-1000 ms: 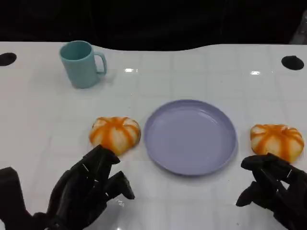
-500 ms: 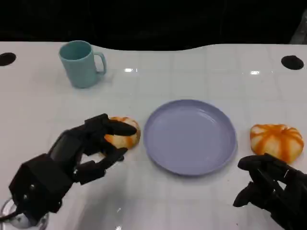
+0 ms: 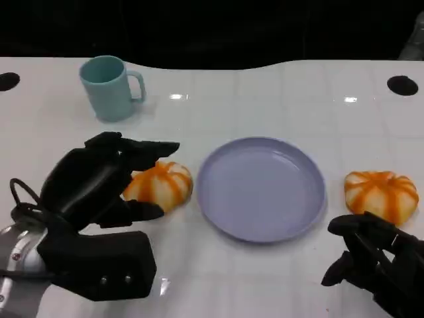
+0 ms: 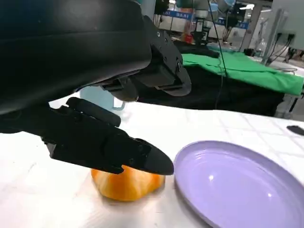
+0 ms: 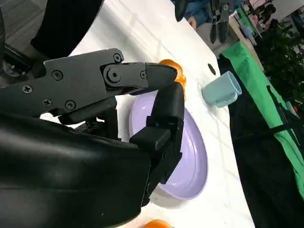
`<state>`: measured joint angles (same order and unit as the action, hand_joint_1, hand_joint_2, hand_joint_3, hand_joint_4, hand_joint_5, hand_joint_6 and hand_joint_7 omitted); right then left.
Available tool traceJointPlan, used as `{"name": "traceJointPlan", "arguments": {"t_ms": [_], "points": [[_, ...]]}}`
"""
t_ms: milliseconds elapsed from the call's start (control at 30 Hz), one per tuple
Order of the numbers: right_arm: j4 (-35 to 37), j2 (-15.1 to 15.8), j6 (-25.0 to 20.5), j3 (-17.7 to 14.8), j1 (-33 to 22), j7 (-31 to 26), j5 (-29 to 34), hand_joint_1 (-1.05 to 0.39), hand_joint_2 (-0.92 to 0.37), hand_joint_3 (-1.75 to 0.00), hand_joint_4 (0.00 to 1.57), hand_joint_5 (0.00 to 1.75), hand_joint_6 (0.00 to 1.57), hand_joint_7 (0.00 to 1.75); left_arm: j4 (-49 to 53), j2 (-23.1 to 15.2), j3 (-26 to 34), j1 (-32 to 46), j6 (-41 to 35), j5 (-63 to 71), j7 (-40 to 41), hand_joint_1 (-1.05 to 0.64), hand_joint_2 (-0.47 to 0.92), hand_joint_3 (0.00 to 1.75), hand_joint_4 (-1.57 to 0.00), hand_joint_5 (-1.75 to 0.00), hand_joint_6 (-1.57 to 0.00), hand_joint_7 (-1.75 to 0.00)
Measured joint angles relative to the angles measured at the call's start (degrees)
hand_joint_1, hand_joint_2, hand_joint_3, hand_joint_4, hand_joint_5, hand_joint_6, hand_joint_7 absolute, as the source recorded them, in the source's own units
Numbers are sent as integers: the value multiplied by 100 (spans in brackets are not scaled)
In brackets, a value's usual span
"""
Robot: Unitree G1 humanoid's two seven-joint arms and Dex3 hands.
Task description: Grasp the bread from the table and place it into the plate.
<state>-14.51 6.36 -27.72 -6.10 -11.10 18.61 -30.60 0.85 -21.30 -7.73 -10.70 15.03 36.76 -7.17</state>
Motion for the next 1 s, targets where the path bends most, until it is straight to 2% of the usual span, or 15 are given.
{"name": "traceJointPlan", "arguments": {"t_ms": [33,100,200,367,633,867,1000], "points": [[0,0,0,0,0,0,0,-44,-92,-31,56,148,50,116,0,-2,-8,0,-15,21,0,-47,81,0,-5,-30,-25,-1],[13,6,15,-11,-4,9,-1,-44,-92,-31,56,148,50,116,50,-134,-331,-279,-318,517,-333,-42,79,0,-1,-19,-18,-1],[11,1,25,-3,33,56,-11,-44,-92,-30,57,147,51,117,254,-300,-834,-907,-886,1232,-1031,-36,78,0,0,-14,-16,-1],[12,1,39,-7,1,56,-1,-44,-92,-30,57,147,52,116,789,-186,-1213,-1499,-1283,1354,-1259,-34,79,0,-4,-13,-16,-1],[-18,5,41,-15,-32,59,-14,-45,-92,-31,57,147,52,115,2750,364,-1797,-2341,-1649,1532,-737,-41,73,0,-9,-11,-18,-1],[-58,15,39,-20,-72,83,-19,-44,-92,-29,58,147,52,114,4227,705,-2096,-2999,-1432,1398,-154,-55,74,1,-14,-10,-21,-1],[-59,15,41,-23,-77,155,-54,-45,-92,-30,58,147,52,115,4979,849,-2203,-3281,-1227,1284,136,-57,76,1,-16,-9,-23,-1]]}}
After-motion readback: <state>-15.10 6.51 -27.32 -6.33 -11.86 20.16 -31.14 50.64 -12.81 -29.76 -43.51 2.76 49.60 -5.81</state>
